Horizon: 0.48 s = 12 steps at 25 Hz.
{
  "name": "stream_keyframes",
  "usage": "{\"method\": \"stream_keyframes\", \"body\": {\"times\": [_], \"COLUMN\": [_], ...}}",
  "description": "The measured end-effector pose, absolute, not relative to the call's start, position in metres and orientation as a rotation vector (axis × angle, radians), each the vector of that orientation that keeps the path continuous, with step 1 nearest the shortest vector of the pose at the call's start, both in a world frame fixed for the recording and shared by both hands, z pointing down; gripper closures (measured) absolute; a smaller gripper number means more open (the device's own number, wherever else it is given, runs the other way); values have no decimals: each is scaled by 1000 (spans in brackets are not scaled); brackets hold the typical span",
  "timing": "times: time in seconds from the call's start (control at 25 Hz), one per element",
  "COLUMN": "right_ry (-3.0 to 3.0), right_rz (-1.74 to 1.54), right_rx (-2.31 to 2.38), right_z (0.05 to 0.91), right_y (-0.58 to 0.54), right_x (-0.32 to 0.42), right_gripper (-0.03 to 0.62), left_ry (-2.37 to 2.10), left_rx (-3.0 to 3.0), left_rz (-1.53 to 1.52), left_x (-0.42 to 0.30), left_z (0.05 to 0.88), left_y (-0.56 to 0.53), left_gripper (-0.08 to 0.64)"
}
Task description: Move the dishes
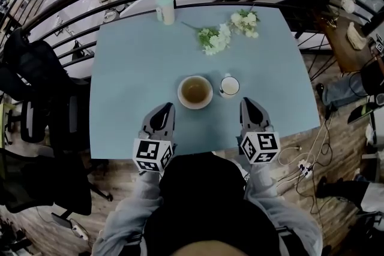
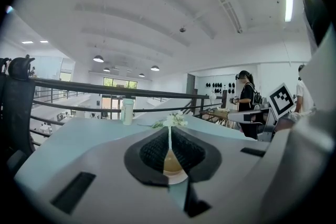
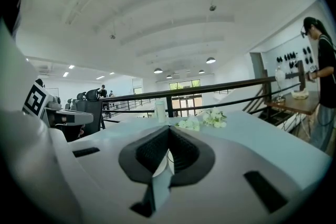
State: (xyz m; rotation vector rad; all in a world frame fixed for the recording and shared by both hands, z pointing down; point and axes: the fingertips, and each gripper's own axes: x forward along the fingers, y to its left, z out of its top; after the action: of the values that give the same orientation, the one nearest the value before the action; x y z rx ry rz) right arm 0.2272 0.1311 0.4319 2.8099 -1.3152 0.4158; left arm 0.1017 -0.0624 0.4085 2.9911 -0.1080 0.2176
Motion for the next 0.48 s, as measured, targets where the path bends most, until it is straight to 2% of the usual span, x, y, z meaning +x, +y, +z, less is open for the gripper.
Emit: {"method": "stream_keyframes", "body": {"times": [0.48], "right_ry": [-1327], "right_rz": [445], "right_rx": [2801], "right_z": [436], "right_y": [123], "right_x": [223], "right_gripper": [587], "left_ry": [-117], "left_rx": [2989], "left_rz": [249], "left_x": [100], "left_z": [415], "left_y": [-69], "left_gripper": [531]}}
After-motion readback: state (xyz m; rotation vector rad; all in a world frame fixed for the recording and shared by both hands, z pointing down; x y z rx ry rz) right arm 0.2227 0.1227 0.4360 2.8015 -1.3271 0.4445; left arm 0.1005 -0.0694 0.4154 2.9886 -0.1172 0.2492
